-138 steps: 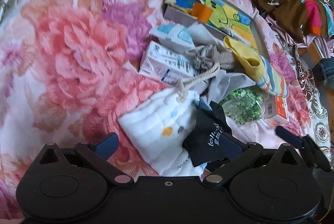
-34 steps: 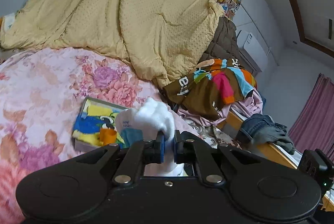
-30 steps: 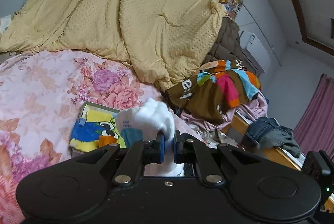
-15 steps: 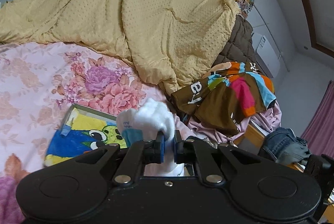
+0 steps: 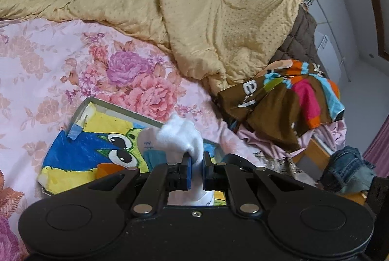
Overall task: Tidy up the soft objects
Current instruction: 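Lift the white bag and black cloth and carry both over the tray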
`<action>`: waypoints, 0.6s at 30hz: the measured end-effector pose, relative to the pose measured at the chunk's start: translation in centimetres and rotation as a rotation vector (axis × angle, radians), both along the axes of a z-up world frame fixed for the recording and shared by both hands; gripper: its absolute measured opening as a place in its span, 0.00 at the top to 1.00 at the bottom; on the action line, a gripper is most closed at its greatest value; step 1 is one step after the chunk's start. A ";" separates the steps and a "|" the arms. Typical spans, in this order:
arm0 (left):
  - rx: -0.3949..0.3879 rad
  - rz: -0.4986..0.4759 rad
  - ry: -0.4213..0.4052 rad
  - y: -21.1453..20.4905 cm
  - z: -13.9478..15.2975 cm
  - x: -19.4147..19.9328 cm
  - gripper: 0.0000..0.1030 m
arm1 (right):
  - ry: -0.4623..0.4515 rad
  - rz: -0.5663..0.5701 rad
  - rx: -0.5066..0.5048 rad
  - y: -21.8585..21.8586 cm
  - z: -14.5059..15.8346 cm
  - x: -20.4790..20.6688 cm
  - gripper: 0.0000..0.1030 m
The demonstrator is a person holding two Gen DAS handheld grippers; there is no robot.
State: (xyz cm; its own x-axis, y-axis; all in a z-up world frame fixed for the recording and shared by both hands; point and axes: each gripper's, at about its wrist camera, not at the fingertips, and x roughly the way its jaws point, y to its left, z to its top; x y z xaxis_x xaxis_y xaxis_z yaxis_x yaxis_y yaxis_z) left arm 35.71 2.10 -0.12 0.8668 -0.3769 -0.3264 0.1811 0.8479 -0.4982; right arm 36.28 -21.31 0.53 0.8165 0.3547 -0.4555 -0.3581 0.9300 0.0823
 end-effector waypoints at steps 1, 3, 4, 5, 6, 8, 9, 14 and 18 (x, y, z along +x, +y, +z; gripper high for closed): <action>0.008 0.002 0.008 0.1 -0.3 0.3 0.92 | 0.003 0.000 -0.003 0.1 -0.1 0.1 0.96; 0.019 0.004 0.023 0.2 -0.8 0.6 0.92 | 0.012 0.002 -0.010 0.3 -0.5 0.4 0.96; 0.023 0.004 0.030 0.4 -1.2 0.9 0.92 | 0.015 0.003 -0.014 0.4 -0.6 0.5 0.96; 0.027 0.005 0.035 0.5 -1.4 1.1 0.92 | 0.019 0.005 -0.017 0.5 -0.8 0.6 0.96; 0.031 0.011 0.038 0.7 -1.6 1.2 0.92 | 0.024 0.008 -0.022 0.7 -1.0 0.7 0.96; 0.028 0.023 0.050 1.2 -2.1 1.7 0.92 | 0.029 0.013 -0.029 0.9 -1.2 0.9 0.96; 0.024 0.029 0.057 1.5 -2.3 1.8 0.92 | 0.034 0.016 -0.032 1.0 -1.4 1.0 0.96; 0.027 0.059 0.082 2.6 -3.2 2.5 0.92 | 0.060 0.033 -0.048 1.5 -2.0 1.8 0.96; 0.043 0.071 0.087 2.9 -3.5 2.8 0.92 | 0.075 0.037 -0.064 2.0 -2.5 2.3 0.96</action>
State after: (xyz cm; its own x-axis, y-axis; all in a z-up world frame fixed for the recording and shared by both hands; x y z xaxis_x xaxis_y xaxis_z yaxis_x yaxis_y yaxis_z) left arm 38.54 5.03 -3.66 0.8588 -0.2994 -0.4157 0.0773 0.8779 -0.4726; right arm 38.60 -19.33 -1.95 0.7662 0.3524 -0.5373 -0.3875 0.9205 0.0511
